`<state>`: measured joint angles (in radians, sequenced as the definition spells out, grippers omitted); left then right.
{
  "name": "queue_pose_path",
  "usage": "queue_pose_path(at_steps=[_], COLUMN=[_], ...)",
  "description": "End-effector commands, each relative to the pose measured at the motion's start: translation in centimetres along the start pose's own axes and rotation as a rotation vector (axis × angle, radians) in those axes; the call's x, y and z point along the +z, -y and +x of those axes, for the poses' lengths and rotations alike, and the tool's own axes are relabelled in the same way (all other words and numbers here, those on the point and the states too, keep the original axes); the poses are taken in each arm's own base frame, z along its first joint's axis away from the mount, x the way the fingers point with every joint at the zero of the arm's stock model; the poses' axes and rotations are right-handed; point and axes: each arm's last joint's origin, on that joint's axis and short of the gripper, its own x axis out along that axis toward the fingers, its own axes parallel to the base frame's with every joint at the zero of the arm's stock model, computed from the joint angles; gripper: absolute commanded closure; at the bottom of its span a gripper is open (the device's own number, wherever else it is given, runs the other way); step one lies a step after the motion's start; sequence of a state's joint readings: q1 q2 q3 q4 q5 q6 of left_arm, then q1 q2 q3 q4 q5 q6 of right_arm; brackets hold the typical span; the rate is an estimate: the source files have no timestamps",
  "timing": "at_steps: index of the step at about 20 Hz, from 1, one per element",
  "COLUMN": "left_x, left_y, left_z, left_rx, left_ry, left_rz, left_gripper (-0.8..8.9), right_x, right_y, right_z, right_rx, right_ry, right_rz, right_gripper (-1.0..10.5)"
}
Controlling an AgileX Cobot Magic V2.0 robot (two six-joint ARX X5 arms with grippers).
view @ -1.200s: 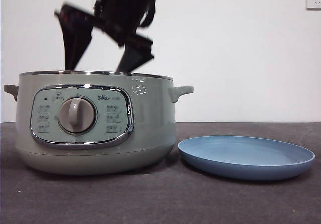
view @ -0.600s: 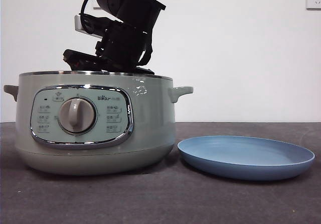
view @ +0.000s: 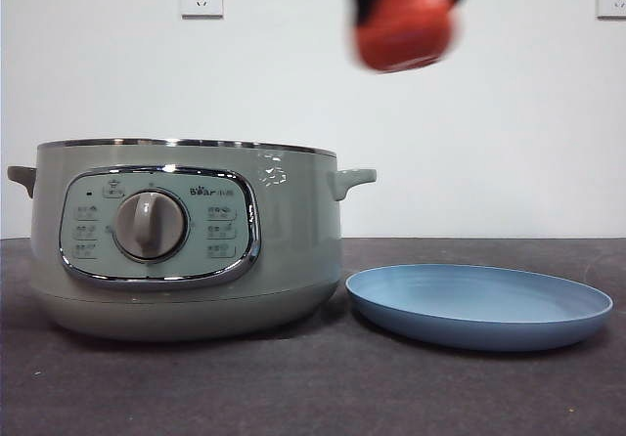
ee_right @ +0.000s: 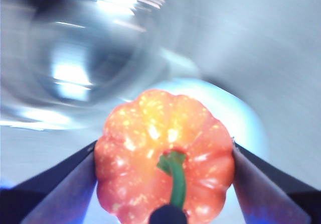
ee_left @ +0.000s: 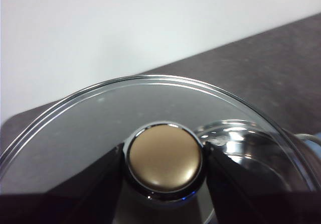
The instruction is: Take the pumpkin out from the steamer,put the pumpkin in the blue plate,close the lid
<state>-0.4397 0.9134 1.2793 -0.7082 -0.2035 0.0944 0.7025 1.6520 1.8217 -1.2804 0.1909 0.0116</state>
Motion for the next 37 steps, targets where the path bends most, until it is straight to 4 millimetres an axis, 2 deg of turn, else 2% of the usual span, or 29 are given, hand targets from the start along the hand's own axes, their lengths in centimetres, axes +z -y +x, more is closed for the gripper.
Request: queue_pose_path(at_steps=[1, 4, 6, 10, 13, 16, 20, 26, 31, 34, 37], left_x=[0.9, 1.1, 1.1, 1.2, 1.2, 1.2, 1.1, 1.1, 1.1, 1.1, 1.0], left_y=[0.0, 0.4, 0.5, 0.5, 0.5, 0.5, 0.6, 0.6, 0.6, 0.6, 0.6], left_z=[0.2, 1.3, 1.6, 1.8, 1.8, 2.0, 2.1, 2.1, 2.1, 2.1, 2.1], left_rx=[-0.022, -0.06, -0.076, -0.076, -0.075, -0.076, -0.076, -0.077, -0.077, -0.077, -0.079], left_ry=[0.068, 0.059, 0.059, 0.062, 0.064, 0.059, 0.052, 0.05, 0.049, 0.044, 0.034], left_rz=[-0.002, 0.001, 0.002, 0.002, 0.001, 0.002, 0.003, 0.004, -0.003, -0.003, -0.001], left_gripper=[8.26, 8.26, 8.26, 8.26, 8.26, 8.26, 8.26, 8.26, 8.26, 8.26, 8.26], right_x=[-1.1, -3.0, -4.3, -7.2, -8.9, -9.9, -9.9, -10.2, -10.5, -10.7, -10.8], right_y=[1.7, 3.1, 3.0, 2.0, 1.0, 0.6, 1.3, 2.9, 2.7, 2.5, 2.5], right_z=[-0.3, 0.6, 2.2, 7.3, 11.5, 14.1, 14.6, 15.2, 17.3, 18.1, 18.3], right_rx=[-0.191, -0.39, -0.453, -0.423, -0.307, -0.208, -0.075, -0.007, 0.025, 0.022, 0.021], right_ry=[-0.057, -0.094, -0.099, -0.045, 0.001, 0.091, 0.099, 0.077, 0.001, -0.027, -0.035], right_rz=[0.168, 0.285, 0.313, 0.325, 0.298, 0.3, 0.306, 0.326, 0.304, 0.301, 0.303], right_gripper=[9.6, 9.6, 9.6, 9.6, 9.6, 9.5, 9.4, 9.4, 9.3, 6.8, 4.9])
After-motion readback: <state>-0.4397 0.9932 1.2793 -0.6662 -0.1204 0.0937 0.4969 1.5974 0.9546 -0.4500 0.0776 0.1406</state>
